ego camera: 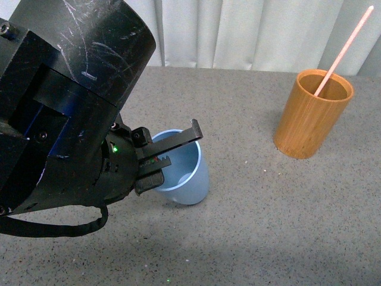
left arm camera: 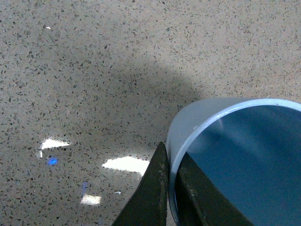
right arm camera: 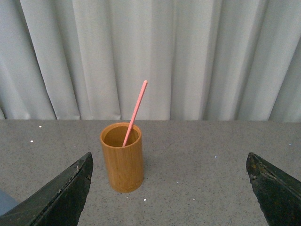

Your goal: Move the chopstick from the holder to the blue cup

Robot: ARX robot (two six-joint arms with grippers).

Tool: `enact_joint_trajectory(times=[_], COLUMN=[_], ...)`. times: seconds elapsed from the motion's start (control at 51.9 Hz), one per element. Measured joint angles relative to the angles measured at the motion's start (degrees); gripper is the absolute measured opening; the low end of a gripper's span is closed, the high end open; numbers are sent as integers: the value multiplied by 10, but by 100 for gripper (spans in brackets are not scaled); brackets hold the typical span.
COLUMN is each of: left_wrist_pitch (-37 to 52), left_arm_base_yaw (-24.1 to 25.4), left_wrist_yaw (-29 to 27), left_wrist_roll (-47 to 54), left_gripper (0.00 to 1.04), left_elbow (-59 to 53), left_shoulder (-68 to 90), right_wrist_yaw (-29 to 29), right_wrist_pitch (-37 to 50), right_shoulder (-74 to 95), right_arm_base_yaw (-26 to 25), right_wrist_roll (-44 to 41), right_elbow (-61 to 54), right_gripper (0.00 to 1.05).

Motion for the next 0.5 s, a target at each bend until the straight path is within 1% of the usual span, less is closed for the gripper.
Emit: enact_joint_trajectory(times=[0.386, 0.501], left_wrist_pitch=[-2, -1], left_arm_base_yaw=[3, 3], left_wrist_yaw=[2, 7], left_wrist_roll=[2, 2], left_gripper=[5, 20], left_elbow=[2, 2], left_shoulder=[2, 2], right_wrist_yaw=[0, 0], right_wrist_pitch=[0, 0], right_shoulder=[0, 0], right_arm_base_yaw=[0, 0], right_wrist_roll=[0, 0], right_elbow=[0, 0], right_gripper=[95, 95])
